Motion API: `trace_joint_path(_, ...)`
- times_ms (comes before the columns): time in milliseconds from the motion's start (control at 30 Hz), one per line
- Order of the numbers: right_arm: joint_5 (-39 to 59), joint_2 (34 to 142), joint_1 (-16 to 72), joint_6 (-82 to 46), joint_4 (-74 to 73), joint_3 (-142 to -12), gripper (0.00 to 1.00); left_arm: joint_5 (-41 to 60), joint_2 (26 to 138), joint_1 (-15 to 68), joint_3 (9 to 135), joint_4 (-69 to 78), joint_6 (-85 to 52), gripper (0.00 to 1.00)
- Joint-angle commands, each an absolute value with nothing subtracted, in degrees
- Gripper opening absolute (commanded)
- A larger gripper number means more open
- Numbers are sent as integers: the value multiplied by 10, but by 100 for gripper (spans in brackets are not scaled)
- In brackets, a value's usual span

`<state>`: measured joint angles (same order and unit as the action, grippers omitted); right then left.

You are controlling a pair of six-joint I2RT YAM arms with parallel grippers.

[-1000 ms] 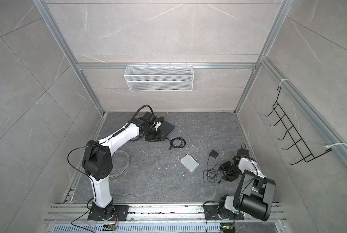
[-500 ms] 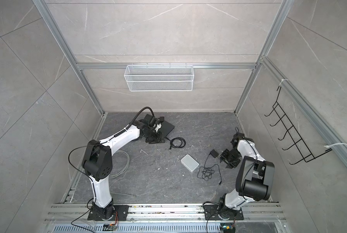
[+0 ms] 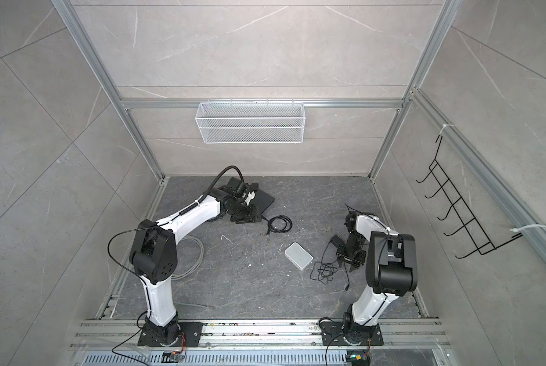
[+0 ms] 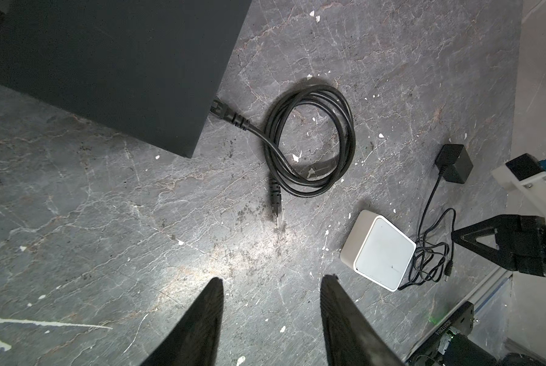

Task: Insert the plug into the switch port

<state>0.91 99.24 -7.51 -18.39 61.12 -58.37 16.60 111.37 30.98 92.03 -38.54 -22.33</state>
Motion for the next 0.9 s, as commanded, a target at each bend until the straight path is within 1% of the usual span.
trace_joint_path(0,-27,997,-75,-195,604,-562,40,173,1112,313,933,-384,-223,53)
trace_joint_path(100,-23,1004,-75,-200,597,-550,37,172,1113,312,933,-386,-221,53)
trace_joint_path(200,-20,1003,-75,-208,588,-548,32,174,1115,312,938,-385,-221,53)
trace_joint_path(300,35,1007,-75,-224,547,-518,27,176,1116,313,944,-386,-220,53)
trace_joint_path(433,80,1023,-75,-247,505,-485,14,176,1110,313,950,-394,-220,53)
trace_joint_path(600,46,989,-76,-228,551,-520,0,175,1095,314,943,-396,-218,53)
trace_joint_path(733,32,958,-76,-207,617,-585,0,186,1097,322,948,-396,-220,53)
trace_joint_path(867,39,932,-76,-190,674,-650,0,231,1096,333,954,-379,-237,53)
